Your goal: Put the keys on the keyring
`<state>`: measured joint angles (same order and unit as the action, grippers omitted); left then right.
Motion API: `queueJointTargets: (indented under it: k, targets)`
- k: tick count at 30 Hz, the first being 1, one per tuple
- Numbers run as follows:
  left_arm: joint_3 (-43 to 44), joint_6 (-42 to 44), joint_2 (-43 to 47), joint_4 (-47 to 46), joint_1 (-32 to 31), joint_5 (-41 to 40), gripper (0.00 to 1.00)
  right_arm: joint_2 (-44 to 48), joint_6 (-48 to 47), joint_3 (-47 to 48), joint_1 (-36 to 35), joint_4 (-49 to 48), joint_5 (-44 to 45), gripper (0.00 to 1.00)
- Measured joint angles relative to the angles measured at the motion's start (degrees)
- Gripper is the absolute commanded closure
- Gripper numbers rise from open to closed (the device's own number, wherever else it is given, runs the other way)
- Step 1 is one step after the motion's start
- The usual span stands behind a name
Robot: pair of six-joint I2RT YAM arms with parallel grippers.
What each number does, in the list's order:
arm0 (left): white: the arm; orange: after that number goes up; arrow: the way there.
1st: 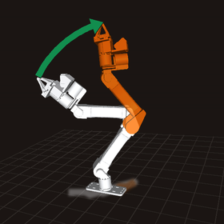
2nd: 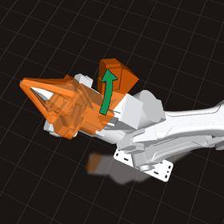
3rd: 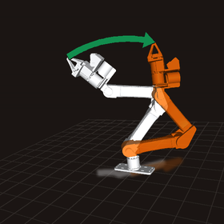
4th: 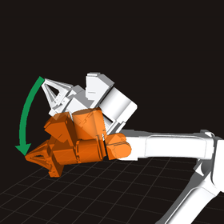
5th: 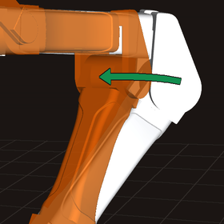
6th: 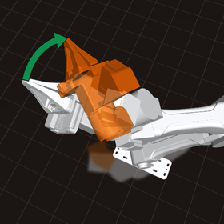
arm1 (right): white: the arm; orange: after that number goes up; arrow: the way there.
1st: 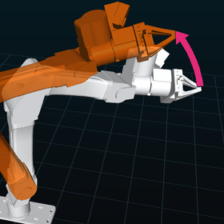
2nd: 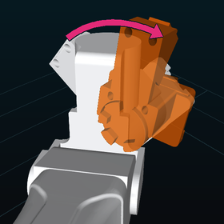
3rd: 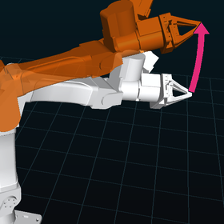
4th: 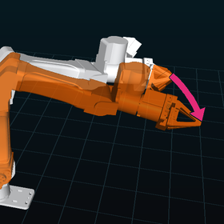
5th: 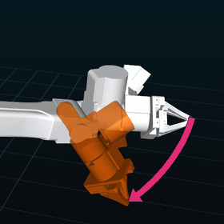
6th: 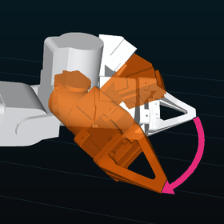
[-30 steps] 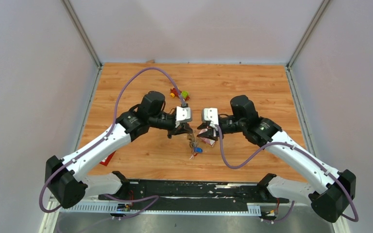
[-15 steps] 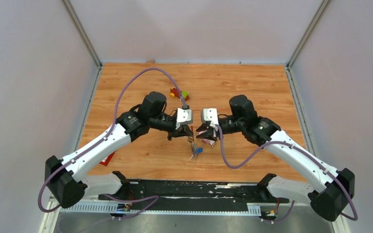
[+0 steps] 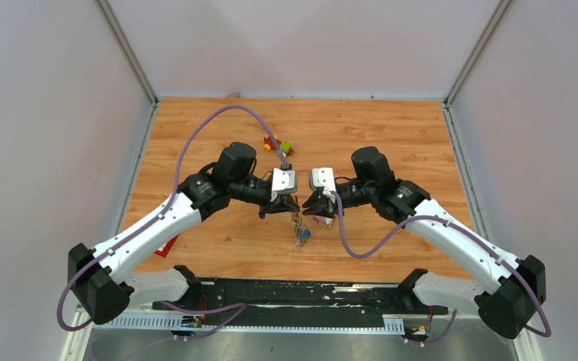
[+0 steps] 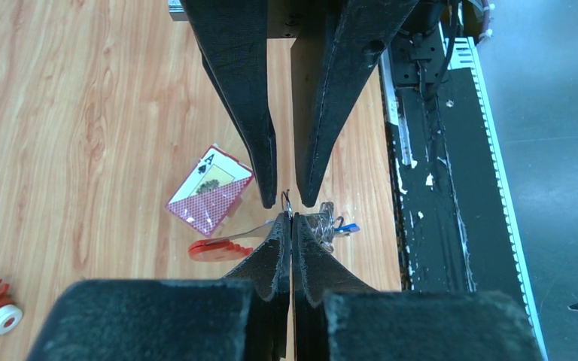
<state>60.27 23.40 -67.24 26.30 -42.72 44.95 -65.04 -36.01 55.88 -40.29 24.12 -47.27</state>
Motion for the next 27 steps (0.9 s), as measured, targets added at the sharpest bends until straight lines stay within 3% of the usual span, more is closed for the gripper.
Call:
queueJointTargets:
  k: [8, 16, 22, 27]
  targets:
    - [-0.66, -0.02, 0.02, -0.42, 0.00, 0.22, 1.00, -0.24, 0.44, 0.00, -0.02, 0.00, -0.46, 0.84]
    - [-0.70, -0.17, 0.02, -0.76, -0.02, 0.87, 1.00, -0.24, 0.79, 0.11, -0.17, -0.02, -0.83, 1.00]
    - [-1.01, -0.50, 0.02, -1.03, 0.00, 1.66, 1.00, -0.26, 1.20, 0.13, -0.20, -0.02, -0.61, 1.00]
    - [-1.49, -0.37, 0.39, -2.45, 0.22, 2.73, 0.67, -0.24, 2.38, 0.87, 0.07, 0.31, -0.37, 1.00]
